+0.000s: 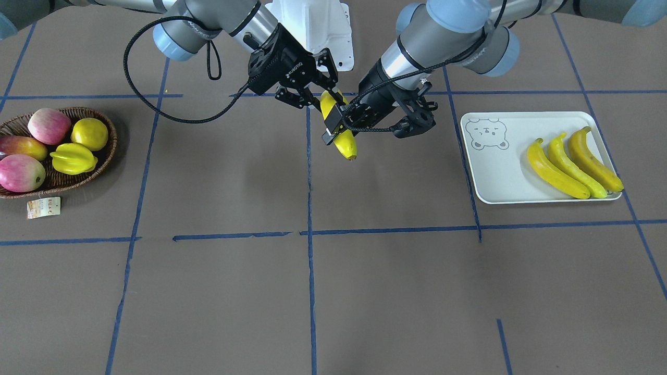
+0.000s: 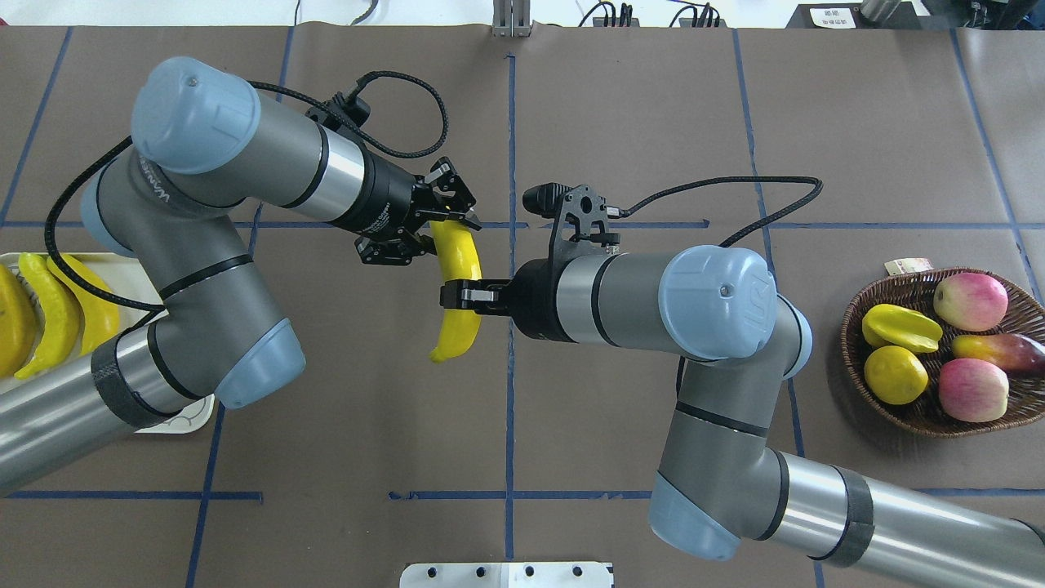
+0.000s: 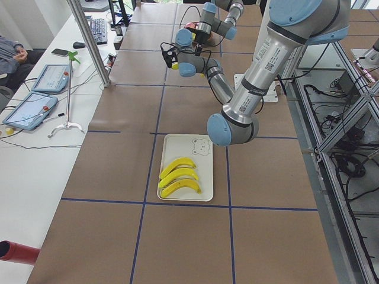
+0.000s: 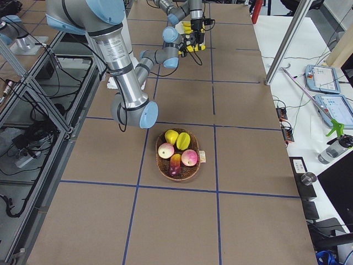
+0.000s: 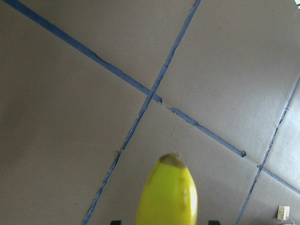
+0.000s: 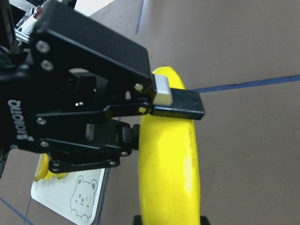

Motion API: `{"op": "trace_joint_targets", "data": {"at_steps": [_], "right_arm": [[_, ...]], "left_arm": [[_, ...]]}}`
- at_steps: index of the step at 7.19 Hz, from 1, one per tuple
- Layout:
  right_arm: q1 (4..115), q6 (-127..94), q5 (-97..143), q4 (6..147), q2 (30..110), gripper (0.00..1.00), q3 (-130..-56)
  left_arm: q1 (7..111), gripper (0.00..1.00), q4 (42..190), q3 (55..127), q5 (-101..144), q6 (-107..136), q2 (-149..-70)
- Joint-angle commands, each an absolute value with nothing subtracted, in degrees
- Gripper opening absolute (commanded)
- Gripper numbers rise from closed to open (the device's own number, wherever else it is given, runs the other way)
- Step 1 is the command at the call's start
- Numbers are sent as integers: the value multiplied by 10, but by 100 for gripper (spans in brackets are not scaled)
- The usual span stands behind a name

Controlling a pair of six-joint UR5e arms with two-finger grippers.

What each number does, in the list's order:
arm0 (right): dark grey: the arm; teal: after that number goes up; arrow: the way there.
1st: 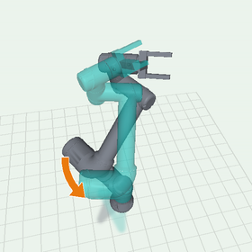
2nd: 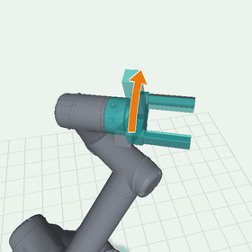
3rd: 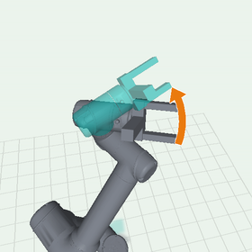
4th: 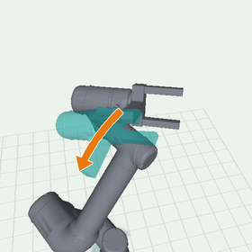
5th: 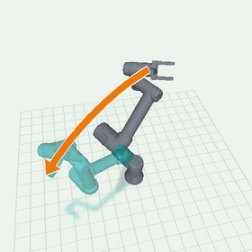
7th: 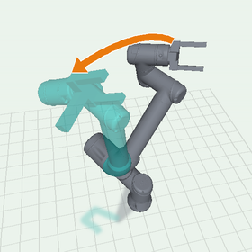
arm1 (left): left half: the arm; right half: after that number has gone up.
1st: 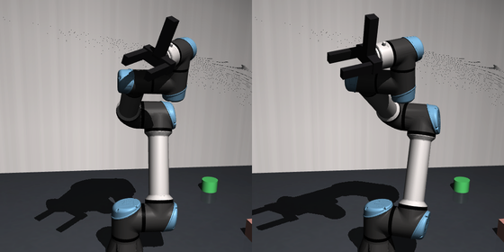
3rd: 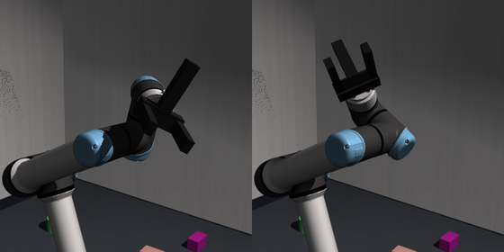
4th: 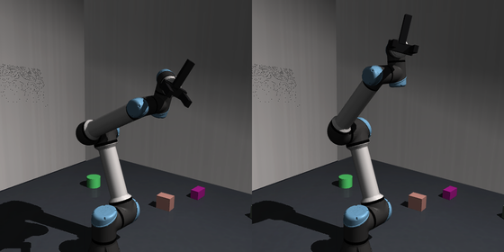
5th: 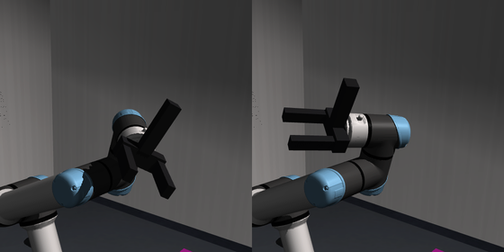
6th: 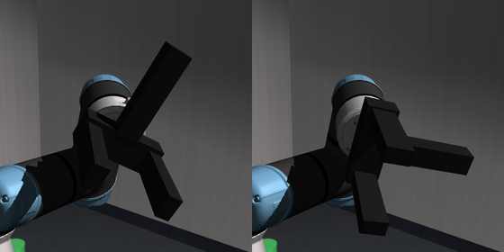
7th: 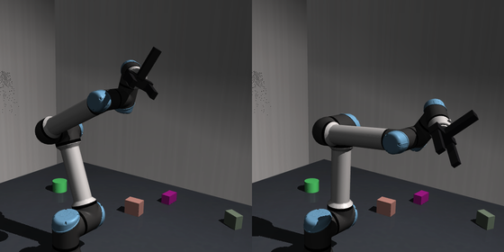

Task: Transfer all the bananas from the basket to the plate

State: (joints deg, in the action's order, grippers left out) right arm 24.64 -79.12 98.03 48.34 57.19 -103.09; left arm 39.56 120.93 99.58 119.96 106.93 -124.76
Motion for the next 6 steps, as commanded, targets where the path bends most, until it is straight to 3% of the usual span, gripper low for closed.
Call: {"op": "trace_joint_targets", "data": {"at_steps": [1,2,6], "right_arm": [[245,-801,976,484,572,54,-1030],[245,-818,976,484,572,99,-1031],[261,-819,1010,504,590,99,-1047]], "left_arm": [[396,0,1209,997,1200,1069,-1248],[396,0,1209,997,1201,1069,-1246],[404,0,1204,1001,1200,1063,-1215]]}}
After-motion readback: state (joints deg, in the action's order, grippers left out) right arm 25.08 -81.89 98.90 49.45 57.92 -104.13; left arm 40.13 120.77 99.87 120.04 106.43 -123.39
